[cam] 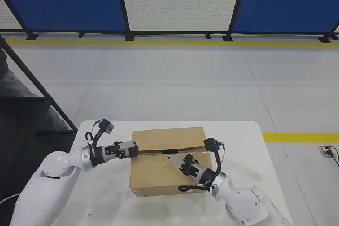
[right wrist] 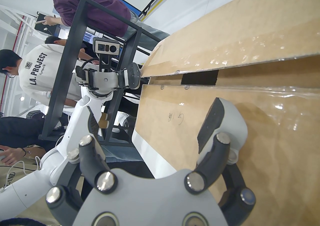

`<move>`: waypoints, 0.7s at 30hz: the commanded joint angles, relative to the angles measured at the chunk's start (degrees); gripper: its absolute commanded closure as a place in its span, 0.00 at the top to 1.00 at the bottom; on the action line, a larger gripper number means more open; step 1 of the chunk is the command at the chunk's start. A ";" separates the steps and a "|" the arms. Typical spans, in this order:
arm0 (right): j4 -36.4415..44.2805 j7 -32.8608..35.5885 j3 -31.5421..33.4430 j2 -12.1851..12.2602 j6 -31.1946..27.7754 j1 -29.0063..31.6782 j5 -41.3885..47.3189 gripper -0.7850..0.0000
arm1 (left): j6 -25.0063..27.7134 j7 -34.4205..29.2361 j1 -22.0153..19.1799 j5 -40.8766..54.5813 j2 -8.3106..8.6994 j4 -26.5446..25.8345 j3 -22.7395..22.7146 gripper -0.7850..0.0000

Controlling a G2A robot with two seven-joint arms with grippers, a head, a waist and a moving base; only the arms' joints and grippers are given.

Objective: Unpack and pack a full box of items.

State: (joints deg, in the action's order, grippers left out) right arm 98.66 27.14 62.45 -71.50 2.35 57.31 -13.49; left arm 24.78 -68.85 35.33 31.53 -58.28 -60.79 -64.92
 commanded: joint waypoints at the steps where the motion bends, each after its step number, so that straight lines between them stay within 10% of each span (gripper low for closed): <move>1: 0.14 -0.22 0.09 -0.03 -0.28 0.18 -0.04 1.00 | -0.97 -1.24 -0.60 0.19 -0.13 0.65 0.44 1.00; 21: 1.21 -0.73 1.23 -0.21 -3.00 1.36 -0.71 1.00 | -4.91 -2.98 -4.21 0.40 -1.81 6.62 3.78 1.00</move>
State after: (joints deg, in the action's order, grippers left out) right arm 99.75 26.54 63.56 -71.71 -0.40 58.54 -14.20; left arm 20.03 -71.86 31.25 31.98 -60.03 -54.29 -61.21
